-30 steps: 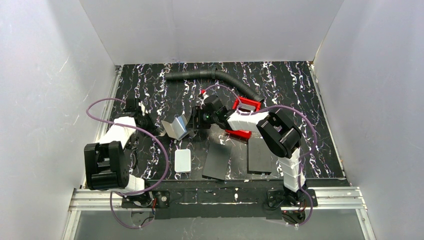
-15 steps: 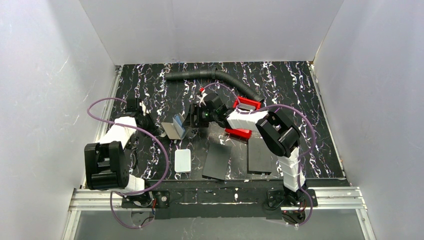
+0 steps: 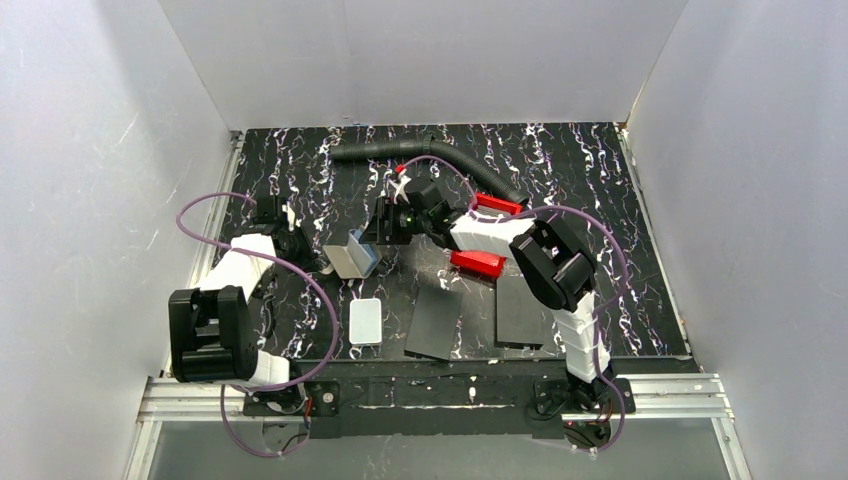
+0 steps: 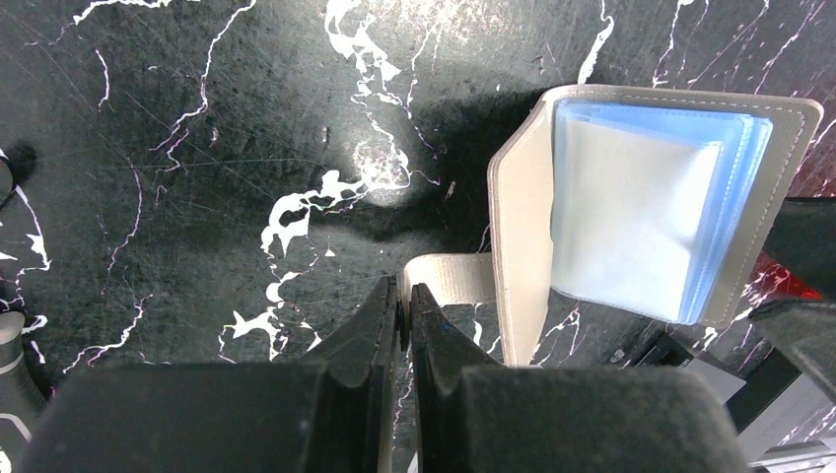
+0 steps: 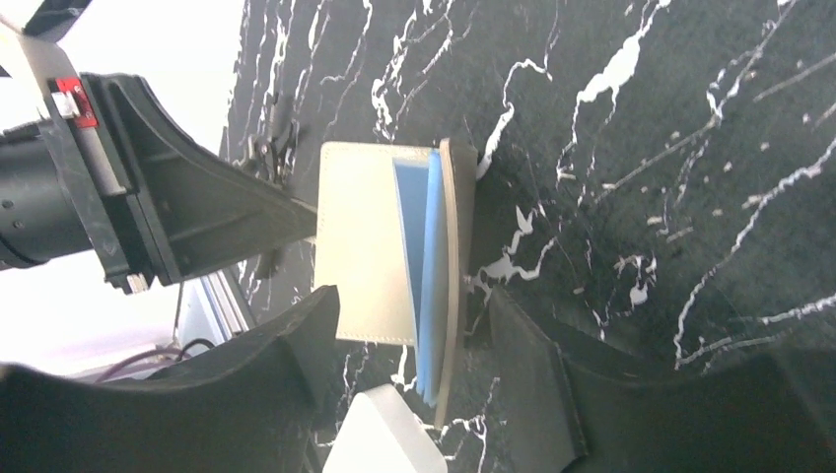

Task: Put the credit cards into the card holder
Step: Open the card holder at the center of the board.

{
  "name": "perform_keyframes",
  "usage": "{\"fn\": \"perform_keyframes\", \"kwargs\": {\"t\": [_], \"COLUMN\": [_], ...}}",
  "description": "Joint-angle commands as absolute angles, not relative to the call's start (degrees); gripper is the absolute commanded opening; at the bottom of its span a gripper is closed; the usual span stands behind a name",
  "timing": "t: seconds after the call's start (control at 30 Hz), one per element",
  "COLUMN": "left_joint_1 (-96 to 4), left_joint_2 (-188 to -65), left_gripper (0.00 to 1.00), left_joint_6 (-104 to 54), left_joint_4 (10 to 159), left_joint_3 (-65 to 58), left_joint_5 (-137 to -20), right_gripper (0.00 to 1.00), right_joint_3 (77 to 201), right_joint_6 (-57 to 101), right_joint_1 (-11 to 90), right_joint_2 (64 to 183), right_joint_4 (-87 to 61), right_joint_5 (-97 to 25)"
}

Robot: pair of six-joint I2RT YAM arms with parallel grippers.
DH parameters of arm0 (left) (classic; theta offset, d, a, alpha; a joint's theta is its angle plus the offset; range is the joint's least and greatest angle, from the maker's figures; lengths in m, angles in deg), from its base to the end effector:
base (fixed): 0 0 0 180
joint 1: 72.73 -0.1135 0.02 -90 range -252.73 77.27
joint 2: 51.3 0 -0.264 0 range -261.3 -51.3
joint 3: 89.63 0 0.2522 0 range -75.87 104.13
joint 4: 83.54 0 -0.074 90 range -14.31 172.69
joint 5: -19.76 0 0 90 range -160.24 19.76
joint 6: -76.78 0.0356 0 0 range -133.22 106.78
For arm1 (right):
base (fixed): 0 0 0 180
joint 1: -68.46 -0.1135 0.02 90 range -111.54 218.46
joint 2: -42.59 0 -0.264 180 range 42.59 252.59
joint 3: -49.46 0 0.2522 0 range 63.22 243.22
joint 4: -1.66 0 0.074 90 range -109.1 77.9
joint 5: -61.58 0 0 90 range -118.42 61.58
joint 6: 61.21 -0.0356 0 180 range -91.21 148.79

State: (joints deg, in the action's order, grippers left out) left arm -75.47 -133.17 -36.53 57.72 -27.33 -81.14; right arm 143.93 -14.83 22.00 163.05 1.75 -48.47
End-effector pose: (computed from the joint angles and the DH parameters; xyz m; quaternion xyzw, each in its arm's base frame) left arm 0.2775 0.0065 0.1977 -0.1906 0.9389 -0.1384 0.2511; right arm 0.3199 0.3543 0.1836 -0.1130 0.8321 0.4740 0.2648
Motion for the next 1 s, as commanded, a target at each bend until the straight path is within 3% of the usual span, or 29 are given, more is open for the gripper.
{"fn": "perform_keyframes", "kwargs": {"t": [0.0,0.3,0.53,0.73,0.97], "left_joint_1": [-75.21,-74.93,-74.93,-74.84,-74.66], "left_joint_2": [-131.35,-131.17,-131.28,-131.11,-131.19], "left_gripper": [0.0,0.0,0.0,0.0,0.0], "left_joint_6": [-35.8,-35.74,-35.8,-35.98,-35.82], "left_joint_4": [55.99,55.98,55.89,56.06,56.15], "left_joint_3": [-26.84,-26.91,-26.74,-26.91,-26.91], "left_joint_5": [-80.01,-79.76,-79.56,-80.03,-80.28], "right_gripper": [0.64,0.5,0.32,0.35,0.28], "right_joint_3": [148.61,151.55,150.58,150.14,151.67], "right_joint_6": [-14.56,-11.34,-11.49,-11.75,-10.34], "right_joint_1": [22.21,22.14,22.14,22.14,21.58], "right_joint_2": [165.57,166.73,165.88,166.48,167.07], "right_joint_4": [1.89,-2.49,-0.93,-0.52,-2.1], "right_joint_5": [-49.27,-47.78,-48.59,-48.96,-48.57]}}
